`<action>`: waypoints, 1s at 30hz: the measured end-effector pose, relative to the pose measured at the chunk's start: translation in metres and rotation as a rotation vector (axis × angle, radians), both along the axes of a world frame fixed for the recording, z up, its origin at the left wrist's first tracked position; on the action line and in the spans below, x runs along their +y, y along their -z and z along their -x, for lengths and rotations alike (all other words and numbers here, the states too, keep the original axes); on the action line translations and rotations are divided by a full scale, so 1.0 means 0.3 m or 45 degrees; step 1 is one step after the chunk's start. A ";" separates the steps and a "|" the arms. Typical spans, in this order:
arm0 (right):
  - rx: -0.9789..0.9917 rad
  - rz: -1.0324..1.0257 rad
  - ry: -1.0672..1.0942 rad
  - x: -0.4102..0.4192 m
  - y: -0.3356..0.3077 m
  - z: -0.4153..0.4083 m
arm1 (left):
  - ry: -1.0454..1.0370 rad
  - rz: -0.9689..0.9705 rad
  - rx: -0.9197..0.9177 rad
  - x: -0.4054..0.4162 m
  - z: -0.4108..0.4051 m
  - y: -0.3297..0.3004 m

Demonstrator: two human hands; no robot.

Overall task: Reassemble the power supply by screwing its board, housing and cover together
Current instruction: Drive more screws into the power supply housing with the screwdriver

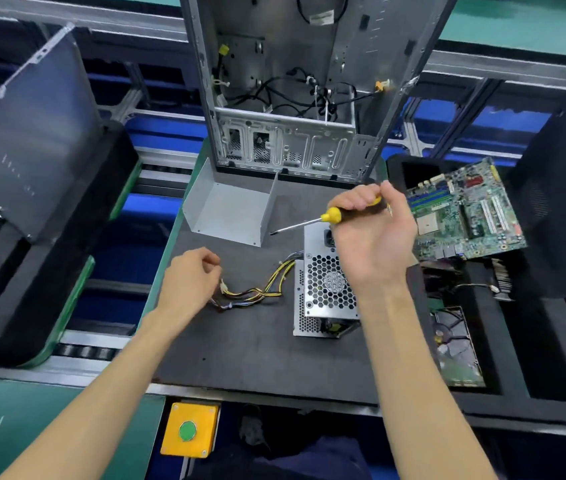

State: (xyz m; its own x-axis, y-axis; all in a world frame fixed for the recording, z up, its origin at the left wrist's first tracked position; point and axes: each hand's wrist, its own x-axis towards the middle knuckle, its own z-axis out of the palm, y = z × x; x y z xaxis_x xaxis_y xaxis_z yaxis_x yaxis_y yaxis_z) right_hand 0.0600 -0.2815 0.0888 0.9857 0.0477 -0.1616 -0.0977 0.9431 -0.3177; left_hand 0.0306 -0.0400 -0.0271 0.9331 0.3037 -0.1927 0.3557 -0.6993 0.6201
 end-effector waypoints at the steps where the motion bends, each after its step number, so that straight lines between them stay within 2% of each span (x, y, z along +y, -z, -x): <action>1: 0.038 -0.030 -0.022 0.013 0.036 -0.005 | 0.020 -0.035 0.023 0.011 -0.004 0.022; 5: 0.141 -0.066 -0.083 0.032 0.134 -0.018 | 0.056 -0.120 0.066 0.001 -0.015 0.081; 11: 0.154 -0.099 -0.091 0.023 0.153 -0.037 | 0.044 -0.219 0.082 -0.014 -0.036 0.098; 18: 0.166 -0.085 -0.053 0.011 0.149 -0.031 | 0.278 -0.408 0.106 -0.012 -0.055 0.097; 25: 0.171 -0.067 0.029 -0.019 0.144 -0.018 | 0.260 -0.332 0.305 0.000 -0.077 0.079; 30: 0.172 -0.051 0.064 -0.024 0.138 -0.005 | 0.278 -0.354 0.307 0.005 -0.081 0.078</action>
